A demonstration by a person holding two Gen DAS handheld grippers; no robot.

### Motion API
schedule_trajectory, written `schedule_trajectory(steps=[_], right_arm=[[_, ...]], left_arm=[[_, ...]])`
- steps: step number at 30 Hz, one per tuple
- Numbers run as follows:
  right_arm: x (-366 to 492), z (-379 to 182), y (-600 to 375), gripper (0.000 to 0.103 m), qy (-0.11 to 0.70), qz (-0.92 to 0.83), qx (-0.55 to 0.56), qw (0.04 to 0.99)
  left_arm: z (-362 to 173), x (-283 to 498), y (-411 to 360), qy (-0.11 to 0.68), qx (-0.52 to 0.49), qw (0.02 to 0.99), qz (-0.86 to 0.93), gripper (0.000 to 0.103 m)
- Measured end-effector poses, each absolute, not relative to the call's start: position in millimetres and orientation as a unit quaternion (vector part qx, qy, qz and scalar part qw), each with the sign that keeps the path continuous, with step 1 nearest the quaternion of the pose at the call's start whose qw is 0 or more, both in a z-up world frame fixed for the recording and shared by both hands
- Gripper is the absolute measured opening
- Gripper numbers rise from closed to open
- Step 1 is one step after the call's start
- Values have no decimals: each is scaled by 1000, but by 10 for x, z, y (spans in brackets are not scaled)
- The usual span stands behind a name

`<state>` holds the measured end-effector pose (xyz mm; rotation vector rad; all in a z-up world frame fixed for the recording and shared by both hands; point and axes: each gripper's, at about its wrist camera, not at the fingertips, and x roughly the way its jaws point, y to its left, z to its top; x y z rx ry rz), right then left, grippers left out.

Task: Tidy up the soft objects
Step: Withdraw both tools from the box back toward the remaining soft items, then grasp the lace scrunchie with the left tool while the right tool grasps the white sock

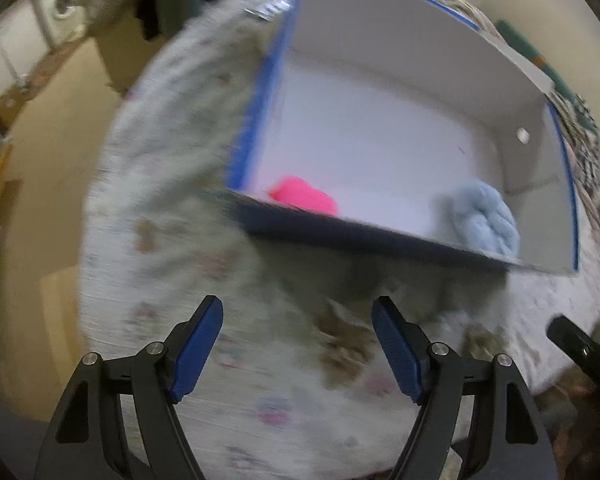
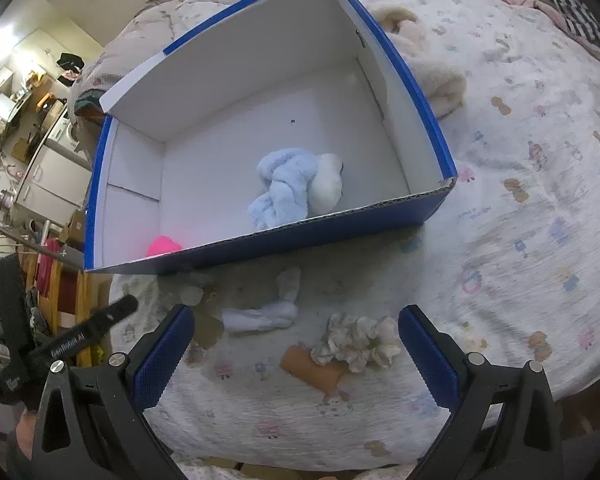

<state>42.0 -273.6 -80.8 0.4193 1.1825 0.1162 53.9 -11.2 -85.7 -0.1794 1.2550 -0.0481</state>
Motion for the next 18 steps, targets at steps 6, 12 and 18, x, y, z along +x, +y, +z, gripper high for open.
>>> schedule_trajectory(steps=[6, 12, 18], right_arm=[[436, -854, -2757, 103, 560, 51, 195, 804], [453, -893, -2732, 103, 566, 52, 187, 801], [455, -914, -2707, 103, 570, 61, 183, 798]], left_arm=[[-990, 494, -423, 604, -57, 793, -58, 75], [-1152, 480, -557, 625, -34, 777, -66, 48], [-1153, 461, -444, 634, -40, 769, -71, 9]])
